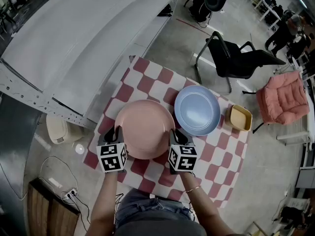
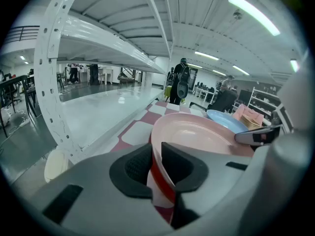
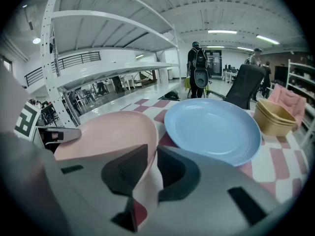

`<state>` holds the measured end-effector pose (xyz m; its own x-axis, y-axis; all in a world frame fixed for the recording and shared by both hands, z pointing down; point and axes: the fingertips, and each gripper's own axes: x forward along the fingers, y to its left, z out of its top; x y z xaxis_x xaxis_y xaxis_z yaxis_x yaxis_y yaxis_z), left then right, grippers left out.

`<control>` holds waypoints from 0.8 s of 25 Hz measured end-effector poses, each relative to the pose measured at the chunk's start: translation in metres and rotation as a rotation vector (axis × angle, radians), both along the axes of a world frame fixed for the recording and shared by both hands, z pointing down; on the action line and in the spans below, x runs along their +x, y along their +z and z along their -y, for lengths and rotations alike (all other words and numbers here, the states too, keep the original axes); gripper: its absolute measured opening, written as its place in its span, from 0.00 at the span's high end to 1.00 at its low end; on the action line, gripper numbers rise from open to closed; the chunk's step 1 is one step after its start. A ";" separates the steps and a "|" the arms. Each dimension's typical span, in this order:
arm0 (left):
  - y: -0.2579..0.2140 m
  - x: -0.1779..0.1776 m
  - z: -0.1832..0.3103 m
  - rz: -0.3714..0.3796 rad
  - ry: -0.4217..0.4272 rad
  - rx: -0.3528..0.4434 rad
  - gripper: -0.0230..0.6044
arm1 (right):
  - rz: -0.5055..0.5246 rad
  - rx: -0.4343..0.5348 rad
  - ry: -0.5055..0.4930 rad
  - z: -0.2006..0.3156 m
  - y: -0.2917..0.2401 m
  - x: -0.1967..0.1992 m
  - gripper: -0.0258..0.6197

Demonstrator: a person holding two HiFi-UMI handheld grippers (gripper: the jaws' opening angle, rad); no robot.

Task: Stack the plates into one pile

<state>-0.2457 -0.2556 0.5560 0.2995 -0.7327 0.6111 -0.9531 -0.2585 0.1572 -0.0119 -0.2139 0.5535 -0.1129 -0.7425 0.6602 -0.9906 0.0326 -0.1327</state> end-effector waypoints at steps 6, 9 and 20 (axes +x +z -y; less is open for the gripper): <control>-0.001 0.001 -0.002 0.040 0.004 0.005 0.81 | 0.029 0.016 -0.013 0.000 -0.003 -0.001 0.85; -0.001 0.002 -0.004 0.038 0.011 0.000 0.76 | 0.032 0.020 -0.027 -0.001 -0.003 -0.001 0.85; -0.012 -0.010 -0.006 0.060 -0.041 0.026 0.71 | 0.049 0.069 -0.018 -0.009 -0.017 0.009 0.85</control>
<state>-0.2553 -0.2494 0.5438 0.2320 -0.7594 0.6078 -0.9706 -0.2220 0.0931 -0.0031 -0.2050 0.5362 -0.1575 -0.7838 0.6007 -0.9822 0.0609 -0.1779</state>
